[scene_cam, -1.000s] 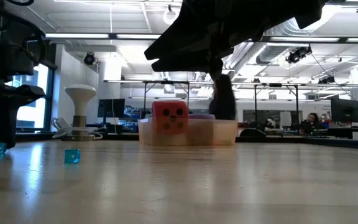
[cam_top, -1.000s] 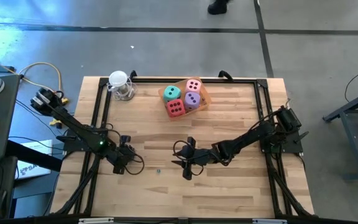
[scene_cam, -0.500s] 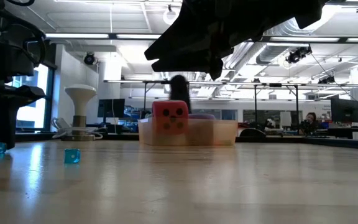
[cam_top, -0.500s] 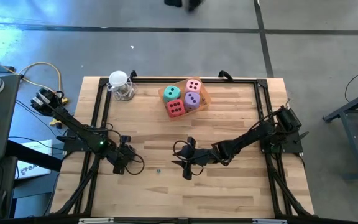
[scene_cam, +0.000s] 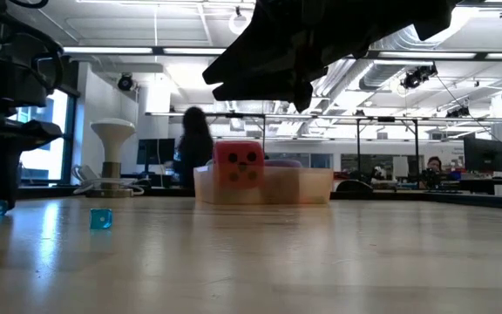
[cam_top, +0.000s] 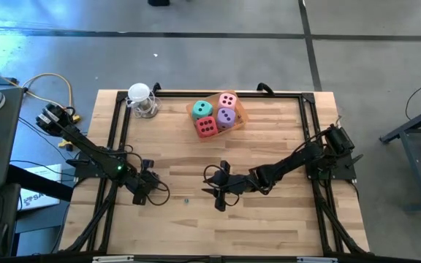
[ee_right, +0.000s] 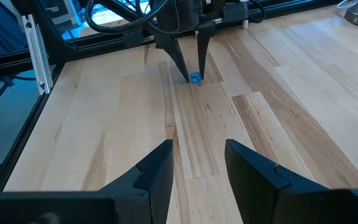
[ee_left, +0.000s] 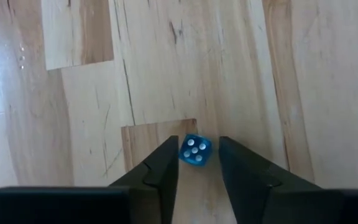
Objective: Pick & Place Dice
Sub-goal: Put the left light blue die into the bin
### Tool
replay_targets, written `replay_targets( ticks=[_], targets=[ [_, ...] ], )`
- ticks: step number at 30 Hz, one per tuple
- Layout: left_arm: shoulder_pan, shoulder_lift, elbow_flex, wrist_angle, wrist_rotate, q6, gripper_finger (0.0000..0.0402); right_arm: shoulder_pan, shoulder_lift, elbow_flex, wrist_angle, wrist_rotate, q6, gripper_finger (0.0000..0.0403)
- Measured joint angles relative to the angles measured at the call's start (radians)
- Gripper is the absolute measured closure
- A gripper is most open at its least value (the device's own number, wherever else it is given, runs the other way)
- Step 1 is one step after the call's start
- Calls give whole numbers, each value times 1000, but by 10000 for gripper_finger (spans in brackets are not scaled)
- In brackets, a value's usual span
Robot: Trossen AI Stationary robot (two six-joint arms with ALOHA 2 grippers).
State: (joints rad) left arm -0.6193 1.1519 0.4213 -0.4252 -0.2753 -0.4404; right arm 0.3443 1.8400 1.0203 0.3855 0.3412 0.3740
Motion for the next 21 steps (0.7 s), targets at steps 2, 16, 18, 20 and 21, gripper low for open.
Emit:
replay_targets(
  ticks=[2,16,18,20,21],
  targets=[
    [0,0,0,1,1,0,309,0,0,0,0,0,0,265],
    [91,0,136,-2,-323,233,351,7,0,0,85,1,-47,265],
    [136,0,188,10,-432,314,351,15,0,0,121,0,-85,265],
    [202,0,238,19,-464,399,351,23,0,0,148,0,-113,265],
    [244,0,257,31,-453,449,351,27,-3,0,153,0,-122,265]
  ],
)
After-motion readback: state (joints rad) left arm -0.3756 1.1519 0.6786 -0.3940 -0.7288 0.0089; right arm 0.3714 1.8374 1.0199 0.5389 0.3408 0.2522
